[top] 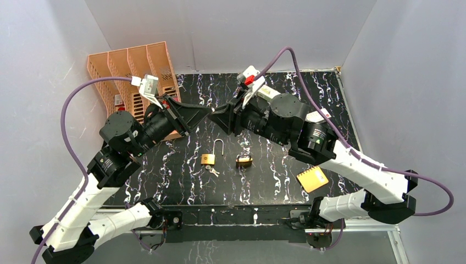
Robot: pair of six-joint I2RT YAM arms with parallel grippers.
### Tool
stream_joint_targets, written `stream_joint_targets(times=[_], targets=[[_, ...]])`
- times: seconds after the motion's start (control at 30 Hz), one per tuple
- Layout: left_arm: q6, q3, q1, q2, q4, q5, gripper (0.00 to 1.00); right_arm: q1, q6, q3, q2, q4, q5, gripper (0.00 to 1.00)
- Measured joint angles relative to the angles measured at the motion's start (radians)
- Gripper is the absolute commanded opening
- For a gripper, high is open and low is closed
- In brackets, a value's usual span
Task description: Unlock with the key
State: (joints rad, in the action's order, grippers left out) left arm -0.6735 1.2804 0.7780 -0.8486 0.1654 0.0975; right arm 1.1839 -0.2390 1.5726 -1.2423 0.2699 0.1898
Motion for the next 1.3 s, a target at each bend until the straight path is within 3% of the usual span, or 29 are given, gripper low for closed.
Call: stream_joint_targets(times=[0.33, 0.53, 0.9, 1.07, 1.1, 1.2, 1.3], targets=[[0.018, 0.013, 0.0, -0.001, 0.001, -0.011, 0.0, 0.0, 0.002, 0.0, -0.003, -0.009, -0.044, 0.22], [0.039, 0.024, 0.0, -0.001, 0.009, -0.017, 0.0, -0.005, -0.003, 0.0, 0.001, -0.009, -0.042, 0.0], [0.061, 0.025, 0.002, -0.001, 0.009, -0.018, 0.01, -0.006, -0.012, 0.0, 0.012, 0.008, -0.042, 0.0], [0.08, 0.024, 0.002, 0.003, 0.011, -0.027, 0.5, -0.005, -0.013, -0.035, 0.047, 0.012, -0.034, 0.0], [0.082, 0.021, 0.002, 0.008, 0.011, -0.03, 0.56, -0.005, -0.015, -0.047, 0.061, 0.011, -0.031, 0.0], [0.098, -0.009, 0.001, 0.04, 0.004, -0.029, 0.68, -0.005, -0.02, -0.065, 0.096, 0.006, -0.018, 0.0], [0.13, -0.097, 0.001, 0.114, -0.037, -0.006, 0.71, -0.005, -0.024, -0.066, 0.118, -0.008, -0.016, 0.0]])
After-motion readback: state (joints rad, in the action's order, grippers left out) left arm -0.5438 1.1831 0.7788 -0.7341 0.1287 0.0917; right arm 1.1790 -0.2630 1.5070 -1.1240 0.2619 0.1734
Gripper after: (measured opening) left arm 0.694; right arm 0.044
